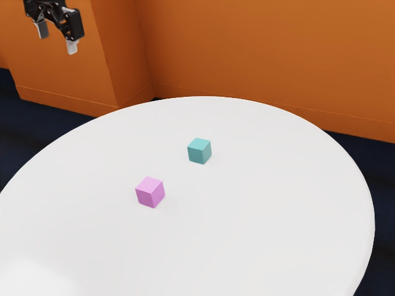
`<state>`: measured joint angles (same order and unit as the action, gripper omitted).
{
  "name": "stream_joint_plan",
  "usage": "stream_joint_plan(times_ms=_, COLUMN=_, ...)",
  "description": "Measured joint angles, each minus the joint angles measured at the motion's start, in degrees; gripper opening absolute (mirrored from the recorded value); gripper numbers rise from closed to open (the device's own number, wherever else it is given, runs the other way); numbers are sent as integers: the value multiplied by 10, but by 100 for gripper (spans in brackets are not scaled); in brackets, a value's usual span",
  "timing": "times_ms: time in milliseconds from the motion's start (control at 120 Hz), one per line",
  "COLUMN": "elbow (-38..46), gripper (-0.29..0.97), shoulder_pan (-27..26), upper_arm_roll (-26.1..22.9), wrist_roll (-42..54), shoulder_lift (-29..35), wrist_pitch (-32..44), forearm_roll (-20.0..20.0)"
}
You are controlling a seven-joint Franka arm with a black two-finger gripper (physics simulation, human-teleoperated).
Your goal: Pick up the blue block with one arm, and put the blue block on the pink block with one arm
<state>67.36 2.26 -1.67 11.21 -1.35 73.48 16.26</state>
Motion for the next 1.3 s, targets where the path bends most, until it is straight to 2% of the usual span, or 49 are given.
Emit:
stream_joint_plan(times_ms=150, elbow=-3, gripper=68, shoulder_pan=8, upper_arm_roll=-9, wrist_roll=-4, shoulder_lift=-19, wrist_pitch=4, forearm_roll=-1)
stream_joint_plan(times_ms=317, elbow=-18, gripper=68, shoulder_pan=-5, upper_arm_roll=-37, wrist_roll=-21, shoulder_lift=-158, wrist_pitch=93, forearm_roll=-22)
stream_joint_plan(times_ms=433, elbow=-71, gripper=68, shoulder_pan=-5, upper_arm_roll=-41, wrist_roll=-30, shoulder_lift=-268, wrist_pitch=138, forearm_roll=-26)
stream_joint_plan(times_ms=575, elbow=-92, gripper=68, shoulder_pan=2, upper_arm_roll=-40, wrist_roll=-39, shoulder_lift=-360, wrist_pitch=208, forearm_roll=-28)
stream_joint_plan(times_ms=750, elbow=-95, gripper=68, shoulder_pan=6, upper_arm_roll=-38, wrist_roll=-48, shoulder_lift=-426, wrist_pitch=316, forearm_roll=-30)
stream_joint_plan(times_ms=858, elbow=-131, gripper=68, shoulder_pan=6, upper_arm_roll=-42, wrist_roll=-52, shoulder_lift=-479, wrist_pitch=371, forearm_roll=-31)
stream_joint_plan(times_ms=942, elbow=-158, gripper=68, shoulder_pan=15, upper_arm_roll=-69, wrist_roll=-55, shoulder_lift=-513, wrist_pitch=410, forearm_roll=-32)
stream_joint_plan(times_ms=1042, elbow=-166, gripper=68, shoulder_pan=25, upper_arm_roll=-90, wrist_roll=-62, shoulder_lift=-540, wrist_pitch=452, forearm_roll=-45)
stream_joint_plan(times_ms=1300, elbow=-166, gripper=68, shoulder_pan=37, upper_arm_roll=-95, wrist_roll=-99, shoulder_lift=-569, wrist_pitch=521, forearm_roll=-87)
